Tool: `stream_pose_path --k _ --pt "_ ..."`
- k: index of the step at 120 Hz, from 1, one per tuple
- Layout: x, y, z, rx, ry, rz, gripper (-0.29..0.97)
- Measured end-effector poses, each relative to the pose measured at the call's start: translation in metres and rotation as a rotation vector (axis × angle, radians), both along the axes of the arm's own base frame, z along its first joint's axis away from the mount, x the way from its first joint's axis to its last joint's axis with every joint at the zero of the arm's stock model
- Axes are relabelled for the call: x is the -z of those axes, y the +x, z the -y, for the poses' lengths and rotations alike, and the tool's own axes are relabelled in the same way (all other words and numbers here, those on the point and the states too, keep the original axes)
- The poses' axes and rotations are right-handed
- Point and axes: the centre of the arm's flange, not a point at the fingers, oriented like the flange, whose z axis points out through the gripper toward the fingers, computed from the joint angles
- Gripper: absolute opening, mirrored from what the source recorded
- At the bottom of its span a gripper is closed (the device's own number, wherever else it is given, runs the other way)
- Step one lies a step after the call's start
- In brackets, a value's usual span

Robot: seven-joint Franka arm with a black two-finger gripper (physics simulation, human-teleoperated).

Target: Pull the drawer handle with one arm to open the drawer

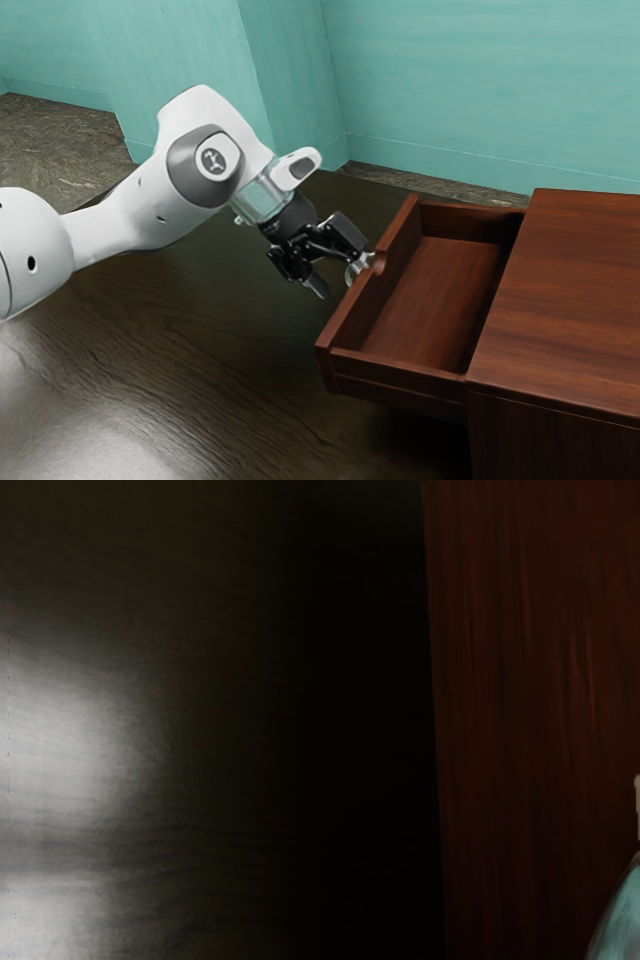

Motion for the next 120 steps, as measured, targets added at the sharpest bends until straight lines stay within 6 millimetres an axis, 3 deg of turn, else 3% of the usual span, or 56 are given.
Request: stream_pose_path --k 54,106,114,120 --pt "-0.012 -0.009 -0.034 -0.019 0.004 0.023 0.68" --pt "-0.014 -0.013 -0.051 -0.025 0.015 0.031 0.68" --pt "-0.03 -0.019 -0.053 -0.022 0.019 0.056 0.68" --pt "-0.059 -0.031 -0.058 -0.012 0.043 0.1 0.68"
